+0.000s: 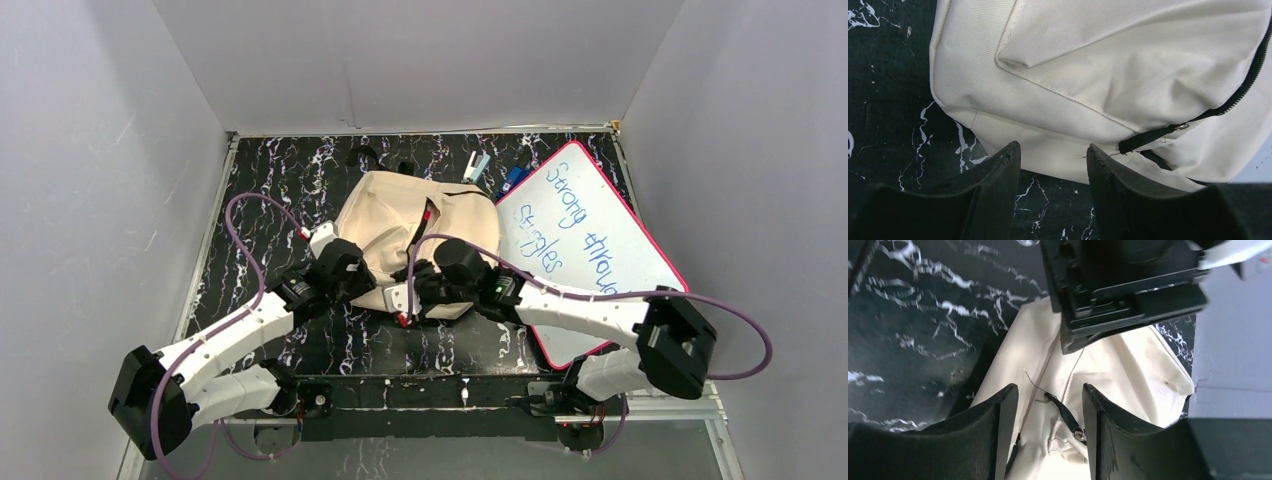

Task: Pack the student bag
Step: Zip the student bag at the center of the board.

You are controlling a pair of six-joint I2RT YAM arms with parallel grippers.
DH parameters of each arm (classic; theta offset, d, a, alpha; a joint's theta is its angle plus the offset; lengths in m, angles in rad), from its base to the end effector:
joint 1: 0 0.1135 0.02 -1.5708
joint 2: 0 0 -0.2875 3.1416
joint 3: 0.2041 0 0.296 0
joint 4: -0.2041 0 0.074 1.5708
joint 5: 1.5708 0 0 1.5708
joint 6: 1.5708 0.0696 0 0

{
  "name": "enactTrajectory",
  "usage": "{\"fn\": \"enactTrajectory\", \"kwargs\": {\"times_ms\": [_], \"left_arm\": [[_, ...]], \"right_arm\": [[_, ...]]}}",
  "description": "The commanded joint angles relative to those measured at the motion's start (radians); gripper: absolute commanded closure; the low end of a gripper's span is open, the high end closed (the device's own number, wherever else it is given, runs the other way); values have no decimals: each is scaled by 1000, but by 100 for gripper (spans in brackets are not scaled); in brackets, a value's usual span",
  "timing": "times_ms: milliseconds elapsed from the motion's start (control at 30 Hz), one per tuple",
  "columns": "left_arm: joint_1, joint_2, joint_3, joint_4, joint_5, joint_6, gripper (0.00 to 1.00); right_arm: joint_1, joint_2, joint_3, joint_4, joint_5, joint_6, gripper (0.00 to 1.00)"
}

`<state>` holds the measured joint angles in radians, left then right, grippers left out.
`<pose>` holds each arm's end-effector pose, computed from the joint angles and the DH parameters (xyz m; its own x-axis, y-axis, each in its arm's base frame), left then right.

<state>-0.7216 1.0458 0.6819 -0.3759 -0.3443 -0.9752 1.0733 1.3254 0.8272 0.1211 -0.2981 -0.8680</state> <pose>0.2191 -0.1615 0.2211 -0.6437 -0.4715 -0.6027 -0.1751 0.8575 -0.4838 0.1558 0.3297 0.2548 0.6268 -0.3741 -0.6835 -0.7613 -0.1071 -0.6395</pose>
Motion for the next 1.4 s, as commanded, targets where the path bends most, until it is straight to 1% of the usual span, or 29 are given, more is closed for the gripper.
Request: {"fn": "enactTrajectory", "kwargs": {"times_ms": [0, 100, 400, 533, 800, 1000, 1167, 1233, 1267, 1367], "left_arm": [[11, -12, -30, -18, -31, -50, 51], [17, -25, -52, -8, -22, -69, 51], [24, -28, -82, 15, 5, -84, 50], [24, -25, -85, 23, 10, -85, 50], [24, -33, -83, 20, 10, -82, 50], [25, -46, -87, 18, 5, -82, 50], [25, -60, -93, 19, 2, -79, 50], [26, -68, -93, 17, 0, -76, 50], [26, -73, -91, 13, -3, -74, 50], [27, -89, -95, 9, -8, -67, 50]], "right_arm": [[7, 58, 48, -38, 51, -273, 42], [7, 94, 49, -25, 67, -333, 42], [7, 165, 89, -60, 133, -458, 44], [6, 194, 100, -62, 173, -490, 45], [1, 260, 140, -97, 186, -515, 49], [-1, 282, 167, -110, 211, -508, 66], [-8, 286, 186, -118, 208, -478, 90], [-10, 286, 194, -120, 208, -462, 98], [-10, 282, 196, -120, 207, -452, 100], [-12, 257, 189, -110, 189, -400, 100]]}}
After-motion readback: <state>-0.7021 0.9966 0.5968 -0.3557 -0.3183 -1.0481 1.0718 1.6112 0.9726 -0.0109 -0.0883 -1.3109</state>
